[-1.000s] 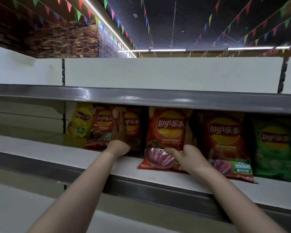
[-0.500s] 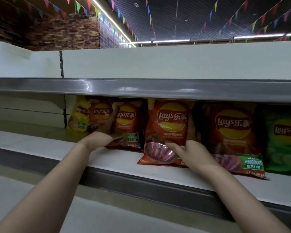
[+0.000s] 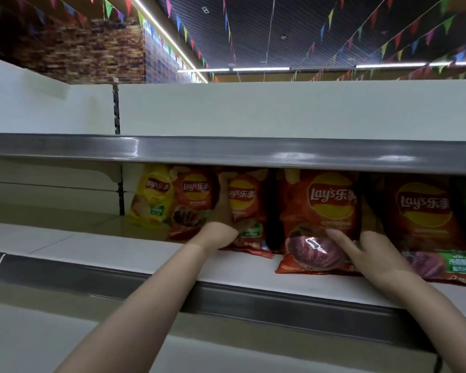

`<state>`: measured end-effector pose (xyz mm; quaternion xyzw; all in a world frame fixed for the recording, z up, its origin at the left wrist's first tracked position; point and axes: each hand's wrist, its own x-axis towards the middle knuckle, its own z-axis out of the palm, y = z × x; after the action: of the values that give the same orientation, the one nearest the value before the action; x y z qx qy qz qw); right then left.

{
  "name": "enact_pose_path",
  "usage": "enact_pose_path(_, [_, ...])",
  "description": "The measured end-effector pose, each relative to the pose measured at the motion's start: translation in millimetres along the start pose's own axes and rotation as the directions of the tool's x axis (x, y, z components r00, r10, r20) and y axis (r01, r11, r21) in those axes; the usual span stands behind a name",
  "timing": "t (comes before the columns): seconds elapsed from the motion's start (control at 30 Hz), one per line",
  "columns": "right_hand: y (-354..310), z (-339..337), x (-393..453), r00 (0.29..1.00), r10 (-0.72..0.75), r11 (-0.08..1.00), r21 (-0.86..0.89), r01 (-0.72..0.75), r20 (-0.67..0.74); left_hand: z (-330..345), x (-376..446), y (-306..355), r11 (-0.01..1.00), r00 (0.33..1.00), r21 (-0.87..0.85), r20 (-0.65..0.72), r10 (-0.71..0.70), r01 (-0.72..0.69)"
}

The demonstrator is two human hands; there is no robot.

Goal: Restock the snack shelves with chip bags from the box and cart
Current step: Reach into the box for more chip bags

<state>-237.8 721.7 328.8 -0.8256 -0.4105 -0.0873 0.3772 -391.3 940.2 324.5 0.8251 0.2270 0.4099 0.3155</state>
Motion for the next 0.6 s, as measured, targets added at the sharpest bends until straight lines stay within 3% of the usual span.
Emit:
enact_pose_path(0.1, [-9, 16, -15, 0.945, -0.069, 0.995, -0.088, 0.043, -0.321, 9, 2, 5, 0.999, 0.992, 0.034, 0.129, -0.001, -0.003])
enact_pose_path(0.17, [-16, 30, -25, 0.807, -0.220, 0.960, -0.271, 0.078, -0.548, 15, 3, 9, 0.988, 0.986, 0.152, 0.164, -0.004, -0.021])
enact_pose_path(0.2, [-27, 37, -30, 0.766, -0.257, 0.952, -0.292, 0.095, -0.589, 18, 4, 11, 0.972, 0.985, 0.237, 0.167, -0.031, -0.009])
enact_pose_path(0.27, [-53, 56, -35, 0.779, -0.350, 0.928, -0.308, 0.211, -0.520, 18, 6, 11, 0.935, 0.981, 0.355, 0.173, -0.089, 0.023])
enact_pose_path(0.33, [-76, 76, -34, 0.794, -0.481, 0.871, -0.302, 0.387, -0.372, 5, 8, 6, 0.944, 0.984, 0.331, 0.172, -0.052, -0.008])
enact_pose_path(0.4, [-97, 90, -28, 0.825, -0.522, 0.841, -0.291, 0.455, -0.218, -22, 16, -4, 0.950, 0.999, 0.310, 0.035, 0.012, -0.022])
enact_pose_path(0.43, [-108, 94, -23, 0.859, -0.491, 0.850, -0.296, 0.435, -0.147, -37, 21, -12, 0.935, 0.998, 0.353, -0.050, -0.026, 0.042])
enact_pose_path(0.5, [-121, 99, -8, 0.958, -0.285, 0.899, -0.337, 0.279, 0.030, -60, 27, -30, 0.876, 0.977, 0.437, -0.149, -0.155, 0.206])
enact_pose_path(0.53, [-123, 103, -1, 0.974, -0.206, 0.901, -0.371, 0.226, 0.094, -66, 28, -39, 0.869, 0.975, 0.443, -0.133, -0.180, 0.221])
enact_pose_path(0.6, [-120, 110, 9, 0.972, -0.189, 0.907, -0.356, 0.226, 0.138, -69, 31, -51, 0.899, 0.989, 0.415, -0.019, -0.144, 0.139])
